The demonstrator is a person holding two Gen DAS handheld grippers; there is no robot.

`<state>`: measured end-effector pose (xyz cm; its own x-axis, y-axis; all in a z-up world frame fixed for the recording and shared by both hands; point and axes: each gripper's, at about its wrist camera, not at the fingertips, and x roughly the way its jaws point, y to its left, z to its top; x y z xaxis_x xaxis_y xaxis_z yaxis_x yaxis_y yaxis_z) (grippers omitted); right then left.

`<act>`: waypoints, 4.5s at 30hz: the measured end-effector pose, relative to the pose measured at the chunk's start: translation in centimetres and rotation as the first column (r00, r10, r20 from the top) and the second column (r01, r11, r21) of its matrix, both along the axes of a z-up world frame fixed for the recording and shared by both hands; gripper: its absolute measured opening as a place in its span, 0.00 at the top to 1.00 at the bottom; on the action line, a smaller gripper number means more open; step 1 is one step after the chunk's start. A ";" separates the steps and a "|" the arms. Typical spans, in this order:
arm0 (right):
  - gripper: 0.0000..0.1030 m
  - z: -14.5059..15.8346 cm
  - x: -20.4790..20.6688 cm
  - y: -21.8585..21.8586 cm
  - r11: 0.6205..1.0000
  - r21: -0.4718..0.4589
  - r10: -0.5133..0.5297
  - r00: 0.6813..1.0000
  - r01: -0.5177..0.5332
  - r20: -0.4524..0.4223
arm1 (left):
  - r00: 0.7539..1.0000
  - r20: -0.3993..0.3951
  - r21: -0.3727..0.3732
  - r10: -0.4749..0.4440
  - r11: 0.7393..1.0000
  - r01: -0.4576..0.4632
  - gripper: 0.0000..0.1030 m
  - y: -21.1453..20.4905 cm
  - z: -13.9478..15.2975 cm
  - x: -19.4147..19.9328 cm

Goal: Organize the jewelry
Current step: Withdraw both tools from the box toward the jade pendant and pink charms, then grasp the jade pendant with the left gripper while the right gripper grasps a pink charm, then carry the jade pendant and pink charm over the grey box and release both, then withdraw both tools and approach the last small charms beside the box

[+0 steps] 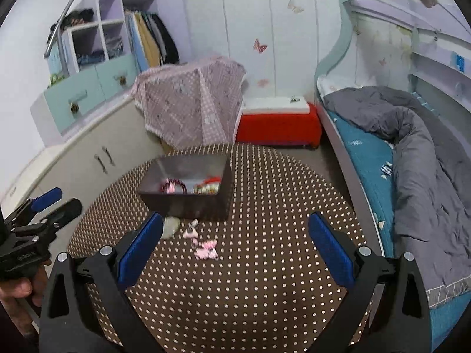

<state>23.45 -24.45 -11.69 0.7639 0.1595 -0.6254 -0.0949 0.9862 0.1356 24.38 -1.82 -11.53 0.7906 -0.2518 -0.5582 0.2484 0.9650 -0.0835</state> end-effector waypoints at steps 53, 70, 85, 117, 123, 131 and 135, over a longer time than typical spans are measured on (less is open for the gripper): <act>0.82 -9.0 3.8 3.6 0.980 -0.015 0.193 0.964 -0.199 -0.183 | 0.953 -0.273 -0.018 -0.134 0.991 0.134 0.72 -2.2 -9.4 5.1; 0.89 -3.0 3.2 2.3 0.974 -0.012 0.224 0.972 -0.226 -0.064 | 0.977 -0.167 -0.035 -0.132 0.991 0.128 0.73 -0.4 -5.3 3.2; 0.89 9.3 5.9 2.4 0.960 -0.028 0.278 0.940 -0.278 0.199 | 0.983 0.113 -0.025 -0.146 0.988 0.150 0.73 -0.1 6.9 3.9; 0.08 6.2 11.6 0.4 0.980 0.167 0.092 0.990 -0.109 0.104 | 0.999 0.047 -0.071 0.004 0.997 -0.001 0.10 -0.6 6.9 10.2; 0.08 7.8 10.2 0.8 0.985 0.139 0.080 0.987 -0.100 0.142 | 0.995 0.096 -0.054 0.035 0.998 -0.030 0.09 0.3 8.2 8.3; 0.08 10.2 6.8 0.8 0.992 0.099 0.056 0.974 -0.079 0.219 | 0.984 0.164 -0.050 0.067 0.997 -0.059 0.08 1.1 10.2 5.1; 0.08 10.8 5.1 0.9 0.994 0.073 0.057 0.968 -0.077 0.243 | 0.981 0.180 -0.043 0.076 0.997 -0.070 0.07 1.3 10.3 3.8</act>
